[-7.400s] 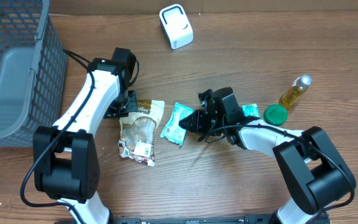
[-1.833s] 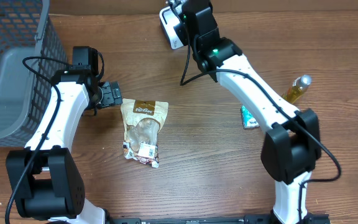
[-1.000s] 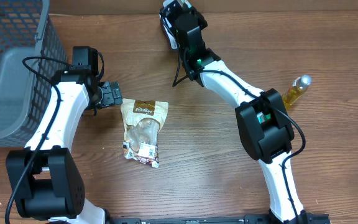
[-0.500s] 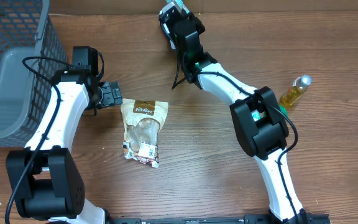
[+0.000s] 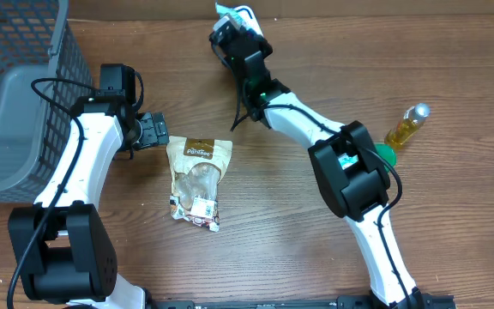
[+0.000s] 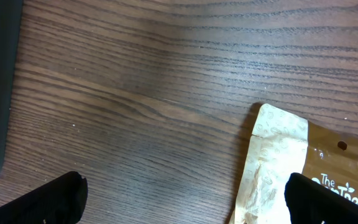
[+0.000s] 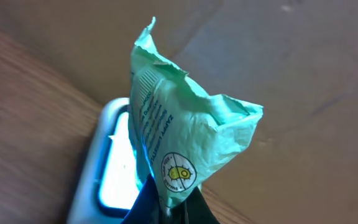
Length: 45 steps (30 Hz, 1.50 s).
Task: Scan the item barcode
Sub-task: 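Hold the wipes pack against the white scanner with the right gripper, then lower the wipes pack beside the tissue pack and open the right gripper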
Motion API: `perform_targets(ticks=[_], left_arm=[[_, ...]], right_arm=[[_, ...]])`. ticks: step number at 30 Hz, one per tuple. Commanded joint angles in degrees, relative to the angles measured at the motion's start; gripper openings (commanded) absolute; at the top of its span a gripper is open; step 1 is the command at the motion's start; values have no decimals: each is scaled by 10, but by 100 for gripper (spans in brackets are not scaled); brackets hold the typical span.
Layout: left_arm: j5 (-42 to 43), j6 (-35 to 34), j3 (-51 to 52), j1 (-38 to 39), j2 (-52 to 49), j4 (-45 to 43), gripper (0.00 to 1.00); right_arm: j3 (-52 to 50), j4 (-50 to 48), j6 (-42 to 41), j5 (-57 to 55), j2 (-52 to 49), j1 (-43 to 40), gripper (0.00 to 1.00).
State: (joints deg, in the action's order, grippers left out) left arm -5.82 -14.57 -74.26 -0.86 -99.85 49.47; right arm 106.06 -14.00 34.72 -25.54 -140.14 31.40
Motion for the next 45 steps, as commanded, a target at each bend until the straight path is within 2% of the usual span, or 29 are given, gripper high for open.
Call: perform_targets(ticks=[1,14,22,28,35,41,45], left_arm=[[-5,9,-9,-2,9,-1,100],[-5,9,-9,-2,9,-1,100],[-5,9,-9,-2,9,-1,100],[-5,9,-9,-2,9,-1,100],[-5,9,-9,-2,9,-1,100],[-5,9,-9,-2,9,-1,100],[-5,9,-9,-2,9,-1,100]], right_arm=[[8,14,-10,8,-2,15,4],[8,64,-41,-4,5,21,4],[8,112,-85,-16,95,17,4],[8,284,-242,-10,198,8,4],[8,569,-412,106,234,-13,4],[8,765,-486,279,233,-47,4],[4,875,-486,338,233,-71,4]])
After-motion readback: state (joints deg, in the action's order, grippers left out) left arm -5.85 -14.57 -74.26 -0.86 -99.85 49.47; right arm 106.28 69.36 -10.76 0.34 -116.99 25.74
